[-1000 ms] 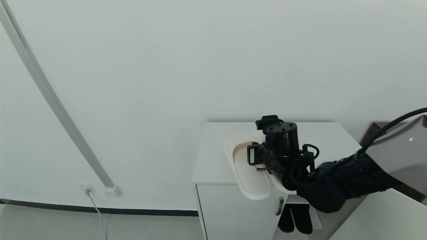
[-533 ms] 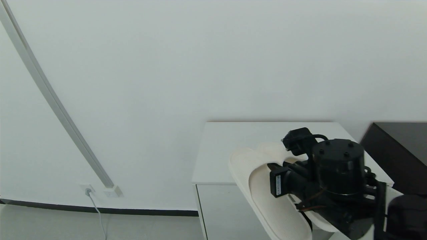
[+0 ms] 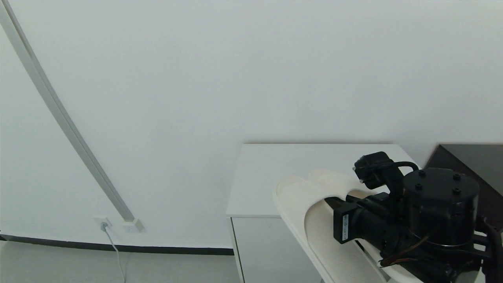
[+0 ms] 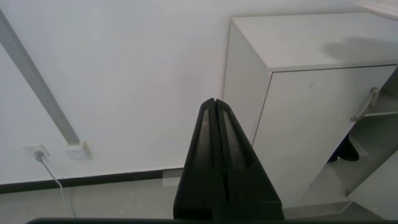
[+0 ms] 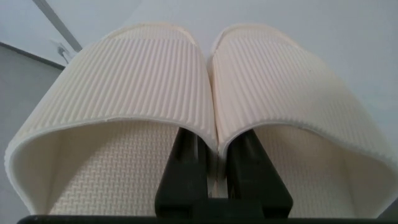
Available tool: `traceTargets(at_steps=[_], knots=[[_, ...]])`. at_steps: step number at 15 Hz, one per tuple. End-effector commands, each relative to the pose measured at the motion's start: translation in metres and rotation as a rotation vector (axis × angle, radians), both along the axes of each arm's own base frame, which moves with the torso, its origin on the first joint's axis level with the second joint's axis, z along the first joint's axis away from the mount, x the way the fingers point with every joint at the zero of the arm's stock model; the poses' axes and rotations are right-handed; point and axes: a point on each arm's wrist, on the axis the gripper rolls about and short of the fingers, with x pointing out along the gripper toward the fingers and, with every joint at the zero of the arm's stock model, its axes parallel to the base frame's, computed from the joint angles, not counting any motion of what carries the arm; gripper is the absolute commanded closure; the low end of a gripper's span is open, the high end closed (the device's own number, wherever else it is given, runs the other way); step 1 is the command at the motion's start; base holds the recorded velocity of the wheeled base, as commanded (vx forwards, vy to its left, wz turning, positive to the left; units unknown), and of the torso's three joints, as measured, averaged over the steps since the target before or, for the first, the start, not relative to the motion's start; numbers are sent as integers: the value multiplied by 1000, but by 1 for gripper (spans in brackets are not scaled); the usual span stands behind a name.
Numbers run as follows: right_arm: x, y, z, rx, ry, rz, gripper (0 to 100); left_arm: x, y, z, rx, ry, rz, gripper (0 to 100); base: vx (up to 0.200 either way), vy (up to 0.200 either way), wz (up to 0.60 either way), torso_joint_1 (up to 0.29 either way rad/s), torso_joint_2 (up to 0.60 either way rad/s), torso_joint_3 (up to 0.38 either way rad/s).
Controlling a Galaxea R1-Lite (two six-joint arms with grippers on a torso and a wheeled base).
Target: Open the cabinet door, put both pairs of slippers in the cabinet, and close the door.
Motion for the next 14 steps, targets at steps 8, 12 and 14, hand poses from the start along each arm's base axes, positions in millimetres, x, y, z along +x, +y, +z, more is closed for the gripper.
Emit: traceTargets(at_steps=[8, 12, 14], knots=[[-2, 5, -7, -14, 18, 14, 100, 0, 0, 0, 0, 2, 0, 100, -175, 0, 0, 5, 2, 3], [-2, 5, -9, -20, 23, 16, 100, 0, 0, 1, -3, -1, 1, 100, -150, 0, 0, 2, 1, 1], [-2, 5, -9, -23, 25, 16, 100, 0, 0, 0, -3, 1, 3, 100, 0, 0, 0, 0, 0, 0]])
